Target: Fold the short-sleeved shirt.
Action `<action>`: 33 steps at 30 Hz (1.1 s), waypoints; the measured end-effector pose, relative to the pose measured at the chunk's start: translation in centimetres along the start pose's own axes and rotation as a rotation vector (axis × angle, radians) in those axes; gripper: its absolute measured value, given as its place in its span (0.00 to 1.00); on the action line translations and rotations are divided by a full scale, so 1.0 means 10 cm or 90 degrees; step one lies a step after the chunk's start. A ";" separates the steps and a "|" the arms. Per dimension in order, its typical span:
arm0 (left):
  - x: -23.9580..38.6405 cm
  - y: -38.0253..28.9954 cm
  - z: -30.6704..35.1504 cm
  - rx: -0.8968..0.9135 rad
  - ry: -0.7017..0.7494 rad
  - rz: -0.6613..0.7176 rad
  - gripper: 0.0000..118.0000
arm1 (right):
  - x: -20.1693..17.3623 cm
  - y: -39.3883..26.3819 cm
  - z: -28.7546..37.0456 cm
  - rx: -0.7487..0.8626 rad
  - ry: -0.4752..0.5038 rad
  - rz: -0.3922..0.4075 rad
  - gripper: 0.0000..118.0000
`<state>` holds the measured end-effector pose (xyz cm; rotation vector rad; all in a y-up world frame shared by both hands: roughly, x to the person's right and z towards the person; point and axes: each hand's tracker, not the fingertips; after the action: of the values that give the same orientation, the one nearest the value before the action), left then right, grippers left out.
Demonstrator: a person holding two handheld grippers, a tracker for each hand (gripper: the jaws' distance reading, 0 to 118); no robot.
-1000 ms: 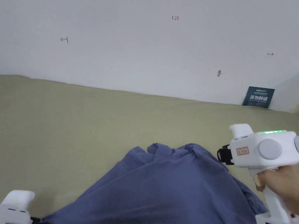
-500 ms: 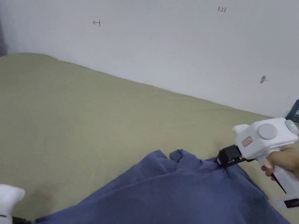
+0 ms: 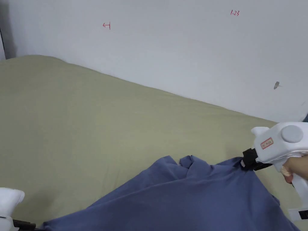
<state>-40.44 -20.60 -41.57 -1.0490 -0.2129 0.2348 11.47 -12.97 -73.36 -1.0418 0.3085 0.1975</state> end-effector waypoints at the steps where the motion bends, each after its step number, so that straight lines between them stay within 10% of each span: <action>1: 0.01 0.01 0.02 0.002 0.001 0.002 0.01 | 0.03 0.00 0.11 0.018 0.001 -0.013 0.01; 33: 1.35 3.73 0.83 0.290 0.127 -0.104 0.01 | 0.89 1.01 2.73 0.464 -0.286 -0.097 0.01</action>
<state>-33.29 8.03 -69.30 -0.5939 -0.0586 0.0248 21.07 15.86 -71.88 -0.2785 -0.1112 0.1575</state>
